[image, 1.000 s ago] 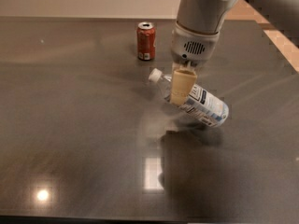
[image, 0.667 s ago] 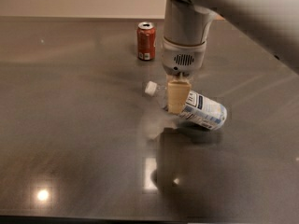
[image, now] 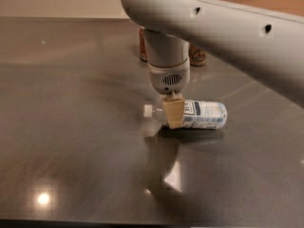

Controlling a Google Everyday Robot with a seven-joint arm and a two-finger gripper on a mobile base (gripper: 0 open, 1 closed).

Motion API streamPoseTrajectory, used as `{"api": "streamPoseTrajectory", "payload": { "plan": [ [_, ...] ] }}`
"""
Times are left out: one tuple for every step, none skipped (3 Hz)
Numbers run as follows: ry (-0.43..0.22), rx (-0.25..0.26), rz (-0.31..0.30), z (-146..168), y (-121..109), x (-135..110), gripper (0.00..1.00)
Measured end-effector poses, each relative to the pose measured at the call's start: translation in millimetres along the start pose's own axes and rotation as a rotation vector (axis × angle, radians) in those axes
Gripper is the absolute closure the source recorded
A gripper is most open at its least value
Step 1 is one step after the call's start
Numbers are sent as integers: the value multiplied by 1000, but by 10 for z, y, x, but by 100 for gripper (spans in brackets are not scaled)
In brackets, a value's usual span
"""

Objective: Knock blue plastic bottle over

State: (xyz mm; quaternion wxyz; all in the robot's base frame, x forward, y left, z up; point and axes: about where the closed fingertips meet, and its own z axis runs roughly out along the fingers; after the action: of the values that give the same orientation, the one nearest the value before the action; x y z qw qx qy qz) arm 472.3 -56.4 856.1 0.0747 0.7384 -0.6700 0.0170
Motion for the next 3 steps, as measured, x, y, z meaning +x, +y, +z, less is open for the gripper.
{"api": "streamPoseTrajectory", "payload": {
  "plan": [
    [43, -11, -49, 109, -3, -23, 36],
    [16, 23, -46, 107, -86, -84, 13],
    [-12, 65, -47, 111, -185, -158, 0]
  ]
}}
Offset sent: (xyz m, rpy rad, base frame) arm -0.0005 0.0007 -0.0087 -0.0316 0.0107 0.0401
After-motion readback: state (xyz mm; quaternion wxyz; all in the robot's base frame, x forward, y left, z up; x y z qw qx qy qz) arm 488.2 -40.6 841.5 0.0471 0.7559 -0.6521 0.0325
